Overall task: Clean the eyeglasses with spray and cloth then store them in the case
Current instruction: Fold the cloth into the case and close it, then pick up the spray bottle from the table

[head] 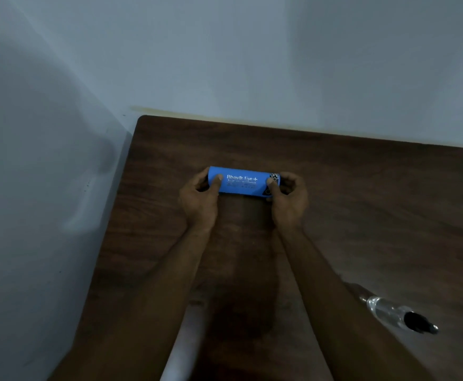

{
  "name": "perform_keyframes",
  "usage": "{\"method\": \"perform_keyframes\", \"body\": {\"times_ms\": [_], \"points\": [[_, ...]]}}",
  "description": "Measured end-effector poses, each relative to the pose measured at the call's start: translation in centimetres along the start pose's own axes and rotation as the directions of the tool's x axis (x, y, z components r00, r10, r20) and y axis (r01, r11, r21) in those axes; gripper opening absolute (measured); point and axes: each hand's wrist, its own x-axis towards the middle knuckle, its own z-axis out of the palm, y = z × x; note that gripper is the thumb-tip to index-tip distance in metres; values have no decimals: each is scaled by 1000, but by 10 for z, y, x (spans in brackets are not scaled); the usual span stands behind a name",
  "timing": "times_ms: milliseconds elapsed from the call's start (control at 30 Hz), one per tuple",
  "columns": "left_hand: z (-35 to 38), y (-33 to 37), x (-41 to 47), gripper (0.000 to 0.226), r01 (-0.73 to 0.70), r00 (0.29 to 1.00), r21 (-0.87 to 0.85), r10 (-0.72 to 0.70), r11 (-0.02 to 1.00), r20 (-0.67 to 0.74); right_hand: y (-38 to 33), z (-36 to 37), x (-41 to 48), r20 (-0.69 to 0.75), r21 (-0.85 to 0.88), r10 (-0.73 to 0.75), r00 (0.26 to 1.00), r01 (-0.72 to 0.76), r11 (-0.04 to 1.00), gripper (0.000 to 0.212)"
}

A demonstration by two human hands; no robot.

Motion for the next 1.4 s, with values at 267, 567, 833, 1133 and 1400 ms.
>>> {"method": "perform_keyframes", "body": {"times_ms": [267, 567, 833, 1133, 1400], "points": [[31, 42, 92, 35, -89, 994, 164, 98, 982, -50, -47, 55, 79, 45, -94, -44, 998, 48, 994, 27], [39, 32, 109, 40, -50, 995, 177, 64, 983, -78, -42, 67, 96, 62, -165, -94, 994, 103, 981, 28], [31, 28, 103, 55, -85, 995, 176, 93, 981, -41, -44, 61, 89, 92, -82, -30, 995, 38, 996, 35], [10, 0, 24, 67, -232, 966, 235, 251, 944, -57, 3, 19, -15, 152, -211, -153, 977, 183, 960, 55], [13, -56, -41, 81, -640, 758, 693, 422, 333, 498, 56, -58, -120, 184, -333, -217, 958, 269, 904, 47]]}}
